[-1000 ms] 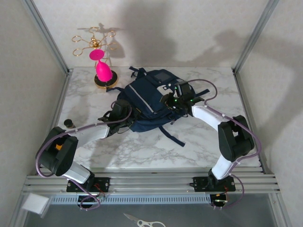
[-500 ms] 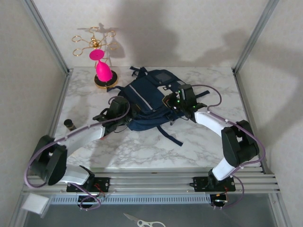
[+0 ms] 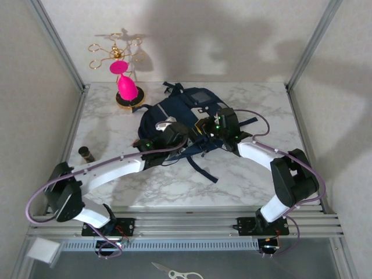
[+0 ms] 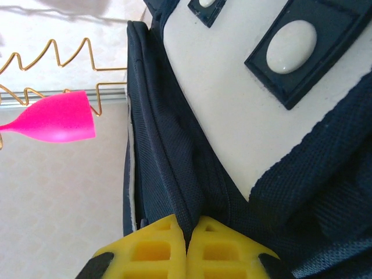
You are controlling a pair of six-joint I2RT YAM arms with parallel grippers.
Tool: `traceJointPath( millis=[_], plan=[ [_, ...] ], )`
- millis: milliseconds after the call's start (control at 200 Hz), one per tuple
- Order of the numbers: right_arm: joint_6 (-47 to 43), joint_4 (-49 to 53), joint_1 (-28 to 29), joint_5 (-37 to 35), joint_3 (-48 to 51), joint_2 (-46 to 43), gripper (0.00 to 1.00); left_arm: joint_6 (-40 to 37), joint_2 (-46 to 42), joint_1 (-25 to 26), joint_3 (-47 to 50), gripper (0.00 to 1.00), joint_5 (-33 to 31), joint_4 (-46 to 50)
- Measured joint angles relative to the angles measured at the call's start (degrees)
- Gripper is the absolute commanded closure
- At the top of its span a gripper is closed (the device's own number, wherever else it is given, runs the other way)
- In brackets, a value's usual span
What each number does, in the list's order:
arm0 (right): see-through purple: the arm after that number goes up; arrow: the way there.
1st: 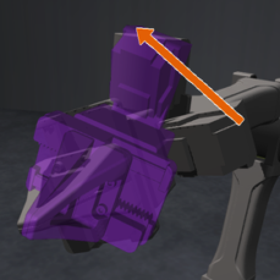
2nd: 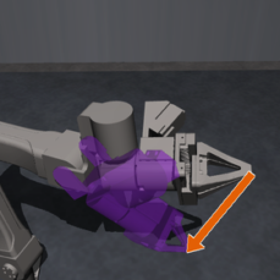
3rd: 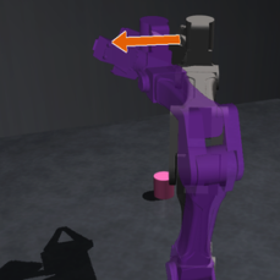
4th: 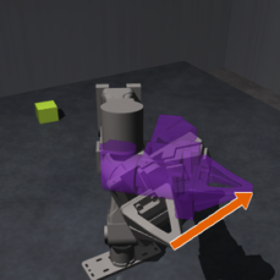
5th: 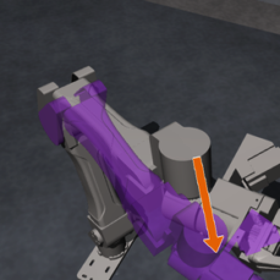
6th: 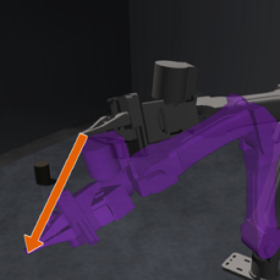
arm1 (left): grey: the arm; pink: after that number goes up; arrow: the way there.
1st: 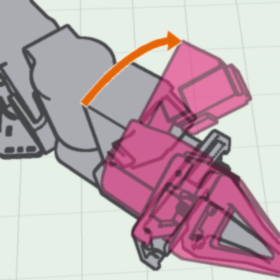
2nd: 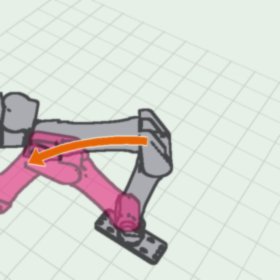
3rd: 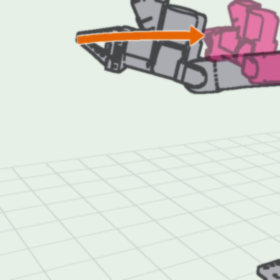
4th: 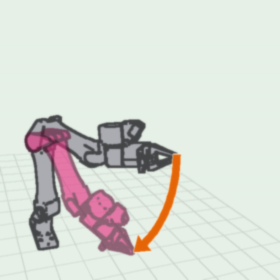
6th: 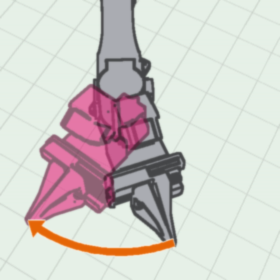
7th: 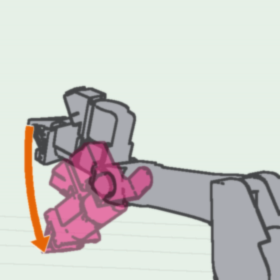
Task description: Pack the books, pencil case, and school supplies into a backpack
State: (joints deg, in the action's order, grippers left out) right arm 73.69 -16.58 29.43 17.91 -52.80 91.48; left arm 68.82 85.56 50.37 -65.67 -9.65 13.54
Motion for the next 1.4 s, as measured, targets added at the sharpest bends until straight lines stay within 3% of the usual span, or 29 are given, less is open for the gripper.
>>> traceJointPath(
  millis=[210,446,1082,1397],
  plan=[
    [1.4,-1.9,0.5,-0.3,1.3,-0.6,1.0,0.2,5.9,0.5,-6.6,0.57,-6.7,7.8],
    [2.3,-3.6,1.0,-0.3,2.5,-1.2,1.0,1.7,8.8,0.5,-8.0,0.6,-9.2,11.2],
    [2.6,-5.5,2.2,-2.2,3.5,-1.4,1.0,5.2,18.9,-0.3,-20.4,0.69,-11.3,23.3],
    [2.4,-5.5,2.8,-2.7,3.8,-1.4,1.0,8.9,17.7,-0.3,-16.9,0.8,-11.4,20.8]
  ],
)
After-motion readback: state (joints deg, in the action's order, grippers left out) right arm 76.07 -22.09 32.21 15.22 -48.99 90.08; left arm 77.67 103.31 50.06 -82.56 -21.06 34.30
